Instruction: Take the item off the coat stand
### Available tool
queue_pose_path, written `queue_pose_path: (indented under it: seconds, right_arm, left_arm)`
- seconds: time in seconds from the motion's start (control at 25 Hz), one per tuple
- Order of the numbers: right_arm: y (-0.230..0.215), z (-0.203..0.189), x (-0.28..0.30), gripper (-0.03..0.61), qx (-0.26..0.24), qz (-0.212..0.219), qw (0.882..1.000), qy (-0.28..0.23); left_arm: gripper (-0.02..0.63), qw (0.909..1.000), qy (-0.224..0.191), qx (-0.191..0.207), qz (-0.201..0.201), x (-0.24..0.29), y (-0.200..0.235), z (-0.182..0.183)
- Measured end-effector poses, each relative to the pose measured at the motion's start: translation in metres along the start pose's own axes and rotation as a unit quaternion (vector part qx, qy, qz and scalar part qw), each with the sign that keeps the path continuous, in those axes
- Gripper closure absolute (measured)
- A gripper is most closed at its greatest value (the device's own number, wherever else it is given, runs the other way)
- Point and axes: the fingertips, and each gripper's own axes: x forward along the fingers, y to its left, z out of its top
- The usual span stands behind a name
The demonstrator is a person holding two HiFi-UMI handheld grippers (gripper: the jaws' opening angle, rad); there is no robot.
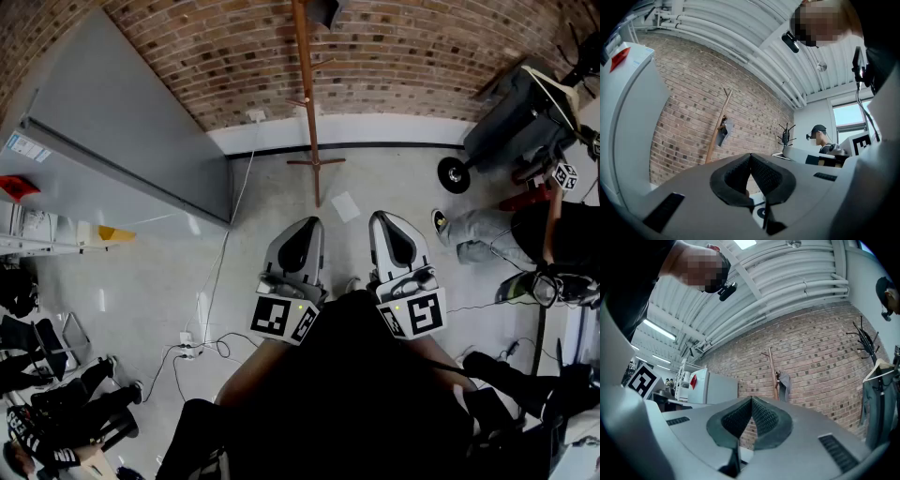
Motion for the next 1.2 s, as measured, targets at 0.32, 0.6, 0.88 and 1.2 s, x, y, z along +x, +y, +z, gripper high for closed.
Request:
queue_pose_path:
  seconds: [0.32,0.6,0.88,1.2]
  right_arm:
    - [-0.028,-0.006,0.0,0.563,0.012,-0.012,1.0,0.0]
    - [-0.061,-0.004,-0.019,0.563,0.017,-0.008,1.0,-0.006]
    - [-0.09,-0.01,-0.025,0.561,-0.049,-0.001,0.999,0.023]
    - [-0.101,-0.021,-0.022,0.561,-0.001,0.047,0.999,0.013]
  left_arm:
    - [0.597,0.9999,0.012,0.008,0.008,0.021,-0.004,-0.01]
    - [0.597,0.9989,0.039,0.015,0.021,0.039,-0.02,-0.03]
    - [0.597,0.9982,0.024,0.016,0.053,0.053,-0.022,-0.033]
    - [0.597,0.9944,0.028,0.022,0.099,0.059,-0.022,-0.046]
